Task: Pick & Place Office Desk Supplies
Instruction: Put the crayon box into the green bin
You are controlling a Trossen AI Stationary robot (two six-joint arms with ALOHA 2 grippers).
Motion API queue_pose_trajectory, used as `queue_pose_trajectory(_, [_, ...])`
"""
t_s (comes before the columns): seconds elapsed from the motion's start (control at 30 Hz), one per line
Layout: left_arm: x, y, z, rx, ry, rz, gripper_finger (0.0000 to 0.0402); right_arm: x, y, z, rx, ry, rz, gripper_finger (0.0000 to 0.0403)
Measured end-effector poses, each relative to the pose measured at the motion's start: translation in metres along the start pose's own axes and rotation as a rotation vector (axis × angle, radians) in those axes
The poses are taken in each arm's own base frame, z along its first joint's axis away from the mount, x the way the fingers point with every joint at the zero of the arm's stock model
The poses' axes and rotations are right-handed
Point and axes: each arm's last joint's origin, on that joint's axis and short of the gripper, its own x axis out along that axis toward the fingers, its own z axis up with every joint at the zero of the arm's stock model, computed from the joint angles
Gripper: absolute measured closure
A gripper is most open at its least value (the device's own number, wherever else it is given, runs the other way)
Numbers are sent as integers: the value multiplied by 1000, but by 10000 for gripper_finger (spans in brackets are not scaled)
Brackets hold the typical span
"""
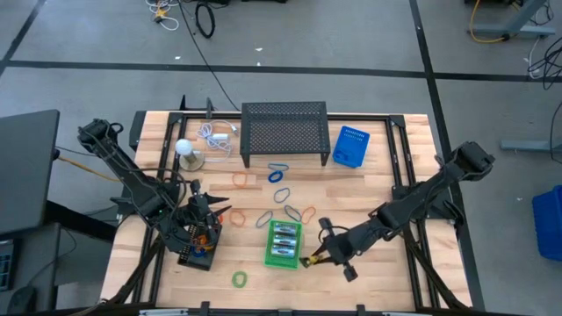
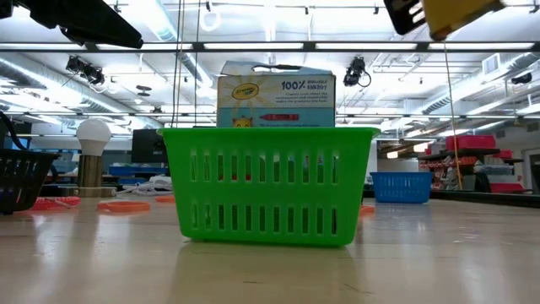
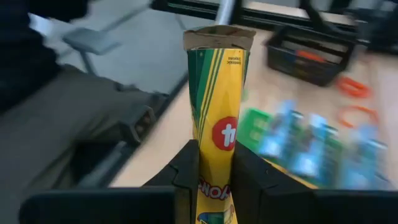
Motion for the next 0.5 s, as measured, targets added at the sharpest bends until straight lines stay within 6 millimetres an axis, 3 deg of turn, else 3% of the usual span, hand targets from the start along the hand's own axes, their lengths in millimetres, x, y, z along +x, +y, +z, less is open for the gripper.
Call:
queue_pose_trajectory(0.2, [0, 0, 0, 4, -1, 1, 287, 26, 0, -10, -40, -31, 67, 340])
queue_pose_trajectory(0.5, [0, 0, 0, 5, -4, 7, 287, 52, -16, -15, -107, -167, 149, 340])
